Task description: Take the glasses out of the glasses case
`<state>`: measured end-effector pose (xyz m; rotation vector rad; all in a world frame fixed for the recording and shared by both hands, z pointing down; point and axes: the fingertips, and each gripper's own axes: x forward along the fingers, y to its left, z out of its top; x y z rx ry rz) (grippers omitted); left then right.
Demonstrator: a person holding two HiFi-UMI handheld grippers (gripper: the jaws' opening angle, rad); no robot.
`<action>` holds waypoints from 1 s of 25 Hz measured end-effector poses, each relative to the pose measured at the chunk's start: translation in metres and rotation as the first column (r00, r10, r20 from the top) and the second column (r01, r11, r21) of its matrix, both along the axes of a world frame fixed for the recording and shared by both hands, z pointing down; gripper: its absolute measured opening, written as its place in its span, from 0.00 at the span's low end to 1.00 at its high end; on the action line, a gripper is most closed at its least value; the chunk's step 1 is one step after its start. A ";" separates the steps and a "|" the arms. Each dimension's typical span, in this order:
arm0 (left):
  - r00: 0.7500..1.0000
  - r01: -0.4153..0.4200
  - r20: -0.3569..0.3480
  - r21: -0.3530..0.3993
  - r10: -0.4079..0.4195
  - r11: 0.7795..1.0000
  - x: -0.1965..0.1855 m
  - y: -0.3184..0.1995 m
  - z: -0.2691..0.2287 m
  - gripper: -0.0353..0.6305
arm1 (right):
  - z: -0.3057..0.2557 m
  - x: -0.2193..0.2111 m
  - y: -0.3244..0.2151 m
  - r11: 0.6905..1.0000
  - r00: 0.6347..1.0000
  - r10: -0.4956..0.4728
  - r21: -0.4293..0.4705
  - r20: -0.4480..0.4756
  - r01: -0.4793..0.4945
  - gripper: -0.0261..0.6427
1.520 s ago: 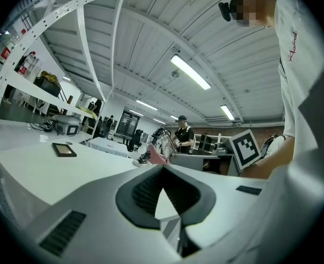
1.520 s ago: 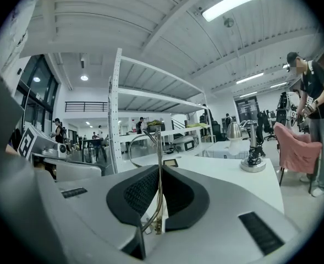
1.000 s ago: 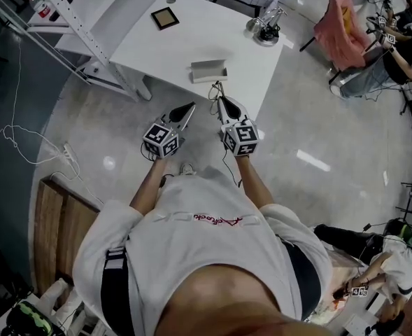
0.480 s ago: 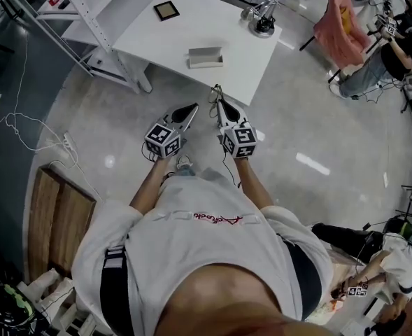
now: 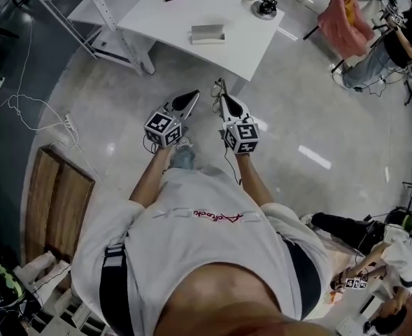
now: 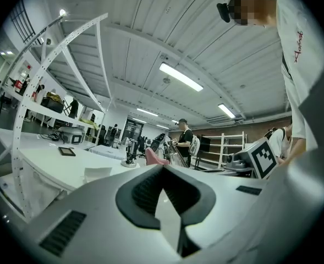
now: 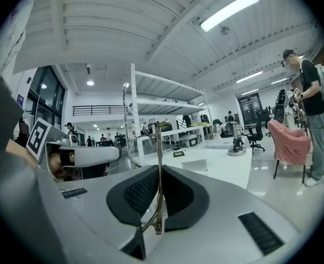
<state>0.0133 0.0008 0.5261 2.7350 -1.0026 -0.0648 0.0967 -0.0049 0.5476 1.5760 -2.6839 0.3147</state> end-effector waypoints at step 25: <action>1.000 -0.021 0.006 0.001 0.021 1.000 0.009 0.096 0.011 0.09 | 0.007 -0.006 0.089 1.000 1.000 -0.006 0.013 -0.014 0.006 0.09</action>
